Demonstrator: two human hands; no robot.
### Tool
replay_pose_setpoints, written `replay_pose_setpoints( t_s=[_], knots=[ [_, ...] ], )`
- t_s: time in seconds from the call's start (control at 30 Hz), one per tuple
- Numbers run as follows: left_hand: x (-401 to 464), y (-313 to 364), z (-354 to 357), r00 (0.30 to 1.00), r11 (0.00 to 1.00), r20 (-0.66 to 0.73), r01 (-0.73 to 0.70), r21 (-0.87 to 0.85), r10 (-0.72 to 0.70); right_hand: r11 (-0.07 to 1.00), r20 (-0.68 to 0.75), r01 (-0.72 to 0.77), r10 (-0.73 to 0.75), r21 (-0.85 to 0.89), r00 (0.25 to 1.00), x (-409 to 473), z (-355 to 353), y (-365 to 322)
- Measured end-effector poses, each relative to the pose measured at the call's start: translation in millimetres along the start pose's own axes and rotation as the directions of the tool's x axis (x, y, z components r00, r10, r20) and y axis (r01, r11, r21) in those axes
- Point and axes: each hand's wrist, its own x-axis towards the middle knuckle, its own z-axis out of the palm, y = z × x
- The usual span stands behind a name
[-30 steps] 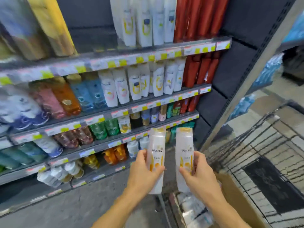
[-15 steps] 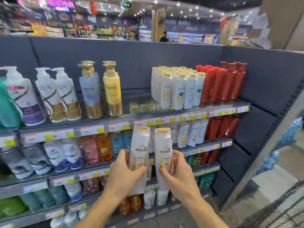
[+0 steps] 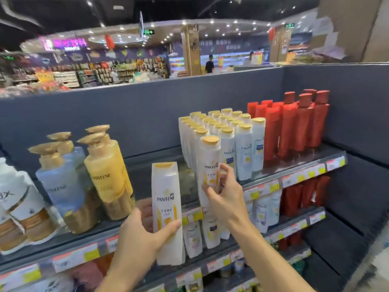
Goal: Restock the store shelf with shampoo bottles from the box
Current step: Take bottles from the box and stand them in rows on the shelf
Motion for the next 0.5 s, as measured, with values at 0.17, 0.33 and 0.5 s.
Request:
replay_pose_setpoints(
  t_s=[0.17, 0.33, 0.5],
  knots=[
    [50, 6, 10, 0.998, 0.998, 0.006, -0.064, 0.019, 0.064, 0.994, -0.068, 0.040, -0.047, -0.103, 0.997, 53, 17, 28],
    [74, 3, 18, 0.994, 0.994, 0.034, -0.105, -0.002, 0.105, 0.976, -0.054, 0.042, -0.055, -0.215, 0.997, 62, 25, 44],
    [86, 0, 20, 0.989, 0.991, 0.066, -0.130, -0.023, 0.131, 0.954, -0.060, 0.059, -0.080, -0.295, 0.995, 56, 26, 43]
  ],
)
